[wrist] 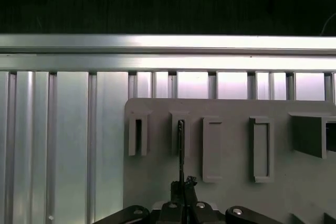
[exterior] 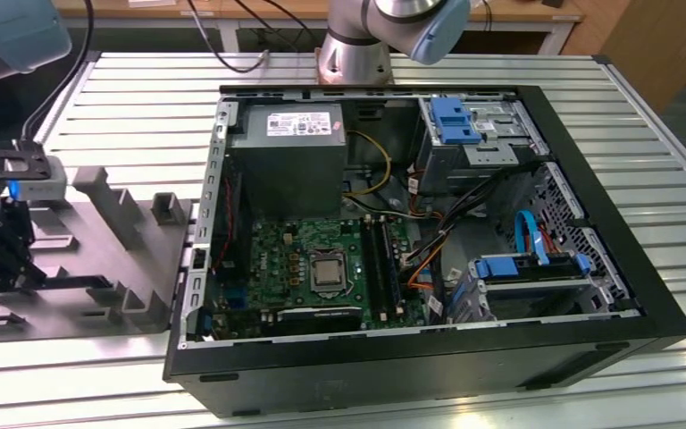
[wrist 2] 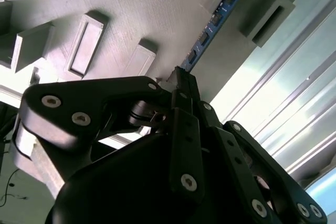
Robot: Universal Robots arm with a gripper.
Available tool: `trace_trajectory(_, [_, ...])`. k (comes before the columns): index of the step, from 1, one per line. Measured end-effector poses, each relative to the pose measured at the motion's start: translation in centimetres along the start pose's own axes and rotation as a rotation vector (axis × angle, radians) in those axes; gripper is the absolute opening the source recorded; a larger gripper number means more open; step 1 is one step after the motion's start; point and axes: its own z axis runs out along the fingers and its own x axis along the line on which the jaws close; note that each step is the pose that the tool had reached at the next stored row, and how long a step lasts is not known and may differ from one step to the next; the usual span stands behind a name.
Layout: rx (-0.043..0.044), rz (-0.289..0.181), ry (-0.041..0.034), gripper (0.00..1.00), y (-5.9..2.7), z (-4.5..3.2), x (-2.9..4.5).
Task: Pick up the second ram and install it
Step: 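Pick up the second ram and move it above second insertion slot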
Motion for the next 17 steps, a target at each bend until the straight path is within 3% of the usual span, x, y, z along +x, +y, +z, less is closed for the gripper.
trace_trajectory(17, [0.0, 0.0, 0.0, 0.12, 0.05, -3.05, -0.08])
